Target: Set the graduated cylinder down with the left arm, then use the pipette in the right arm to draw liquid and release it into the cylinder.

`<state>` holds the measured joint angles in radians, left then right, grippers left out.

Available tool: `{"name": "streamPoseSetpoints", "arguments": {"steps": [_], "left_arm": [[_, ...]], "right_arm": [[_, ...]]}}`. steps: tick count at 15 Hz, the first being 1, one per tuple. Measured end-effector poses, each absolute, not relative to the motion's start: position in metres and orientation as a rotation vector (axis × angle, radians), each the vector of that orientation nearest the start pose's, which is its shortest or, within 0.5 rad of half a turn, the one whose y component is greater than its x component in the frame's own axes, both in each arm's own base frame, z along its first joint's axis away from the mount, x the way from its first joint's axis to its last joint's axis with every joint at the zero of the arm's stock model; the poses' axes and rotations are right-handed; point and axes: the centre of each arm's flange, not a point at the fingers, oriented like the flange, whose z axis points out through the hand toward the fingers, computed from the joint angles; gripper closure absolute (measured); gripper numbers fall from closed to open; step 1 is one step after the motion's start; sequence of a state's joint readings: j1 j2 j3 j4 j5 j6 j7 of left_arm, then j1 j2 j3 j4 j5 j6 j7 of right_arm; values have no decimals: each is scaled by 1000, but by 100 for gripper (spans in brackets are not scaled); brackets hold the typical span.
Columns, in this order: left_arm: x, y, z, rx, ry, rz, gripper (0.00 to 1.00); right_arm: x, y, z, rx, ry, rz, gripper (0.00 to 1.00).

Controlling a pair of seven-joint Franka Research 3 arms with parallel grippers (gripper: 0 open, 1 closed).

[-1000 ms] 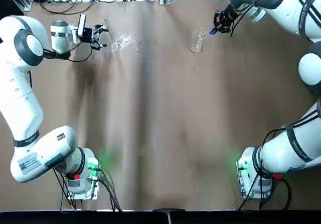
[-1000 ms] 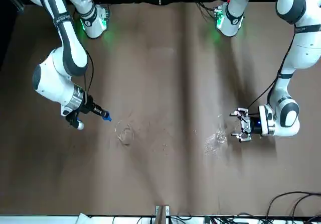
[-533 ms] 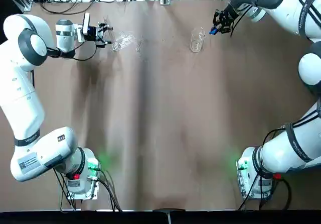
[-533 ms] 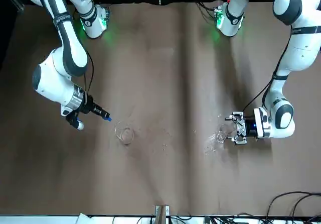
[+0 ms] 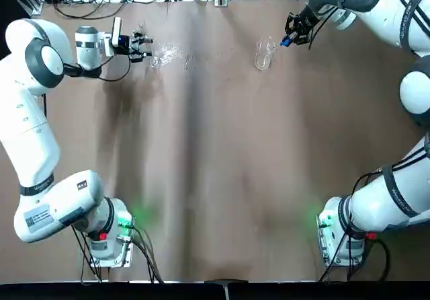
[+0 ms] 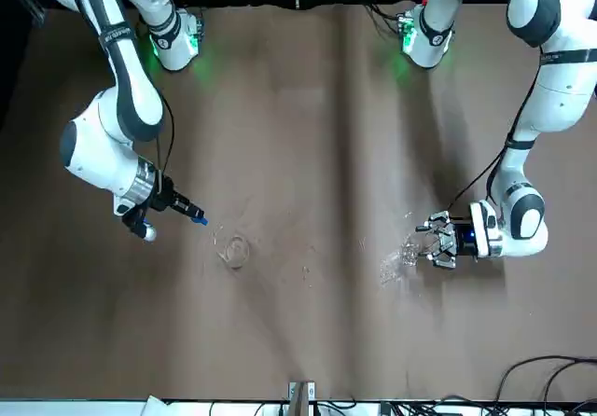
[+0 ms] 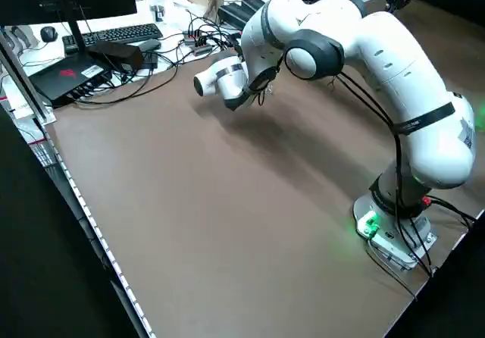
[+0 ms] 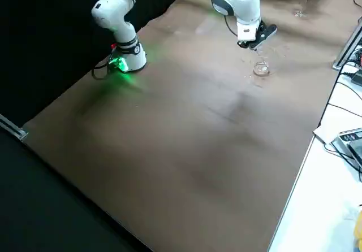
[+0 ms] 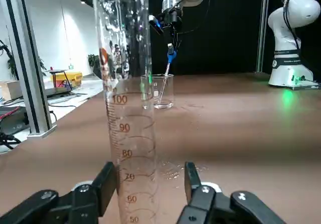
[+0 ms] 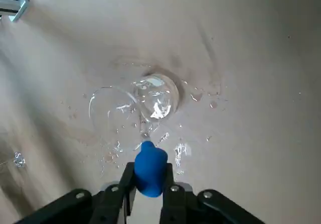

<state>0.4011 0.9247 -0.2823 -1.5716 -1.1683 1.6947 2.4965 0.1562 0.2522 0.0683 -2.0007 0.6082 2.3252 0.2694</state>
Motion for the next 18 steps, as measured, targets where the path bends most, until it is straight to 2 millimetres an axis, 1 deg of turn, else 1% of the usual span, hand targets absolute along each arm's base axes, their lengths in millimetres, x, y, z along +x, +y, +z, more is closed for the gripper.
{"name": "streamPoseSetpoints", "arguments": {"steps": [1,2,4,5,6,10,11,13,16,18], "left_arm": [[649,11,134,1272,-1352,1182,37],[650,10,134,1283,-1357,1181,44],[652,9,131,1313,-1369,1178,47],[653,9,131,1322,-1373,1178,56],[653,9,130,1326,-1374,1178,59],[653,9,130,1330,-1371,1181,62],[654,9,131,1332,-1364,1187,64],[654,9,131,1334,-1360,1191,66],[654,9,131,1335,-1360,1192,66],[655,3,132,1323,-1365,1190,66]], "right_arm": [[589,144,343,-2598,602,67,74],[590,144,344,-2597,601,65,74],[591,144,347,-2595,600,56,74],[593,144,349,-2594,599,51,73],[594,144,350,-2592,598,46,73],[595,144,352,-2591,599,38,73],[595,144,353,-2590,599,36,73],[596,143,354,-2589,600,30,73],[602,145,369,-2581,575,49,73],[605,143,377,-2582,560,61,73]]}}
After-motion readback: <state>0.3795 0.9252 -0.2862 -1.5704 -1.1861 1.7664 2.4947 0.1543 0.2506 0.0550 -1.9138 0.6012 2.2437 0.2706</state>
